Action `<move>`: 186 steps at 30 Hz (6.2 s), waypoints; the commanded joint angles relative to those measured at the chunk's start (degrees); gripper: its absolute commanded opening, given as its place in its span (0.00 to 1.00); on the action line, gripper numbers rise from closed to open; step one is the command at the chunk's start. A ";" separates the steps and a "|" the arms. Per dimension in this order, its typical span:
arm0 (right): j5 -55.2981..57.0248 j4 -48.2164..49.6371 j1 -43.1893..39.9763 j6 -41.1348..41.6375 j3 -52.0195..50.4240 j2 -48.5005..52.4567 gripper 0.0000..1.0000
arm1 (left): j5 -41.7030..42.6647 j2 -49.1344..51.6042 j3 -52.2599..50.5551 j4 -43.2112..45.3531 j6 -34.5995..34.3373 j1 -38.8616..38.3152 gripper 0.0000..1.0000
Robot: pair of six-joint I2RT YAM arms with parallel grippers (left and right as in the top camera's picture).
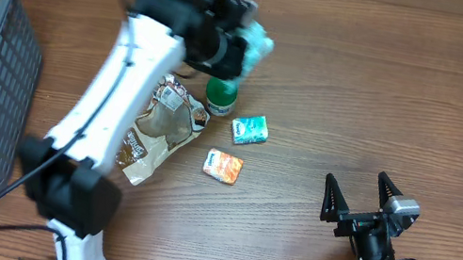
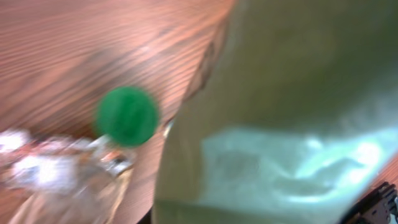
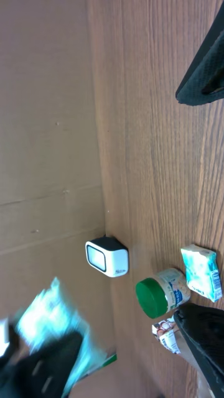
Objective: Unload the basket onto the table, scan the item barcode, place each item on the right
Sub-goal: 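Carry the wipes pack out, drop it right of the green pack, retract, then move the right gripper over the wipes pack and grasp it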
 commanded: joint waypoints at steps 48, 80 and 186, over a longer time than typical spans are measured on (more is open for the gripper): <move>-0.28 0.22 -0.04 0.13 -0.61 -0.46 1.00 | -13.88 -10.54 11.32 -14.62 10.27 19.39 0.88; -0.28 0.22 -0.04 0.13 -0.61 -0.46 1.00 | -14.01 -6.34 9.62 -14.25 20.65 36.09 0.99; -19.28 -64.94 -7.26 5.42 87.23 90.95 0.90 | -13.86 -6.34 9.62 -14.19 20.68 36.11 1.00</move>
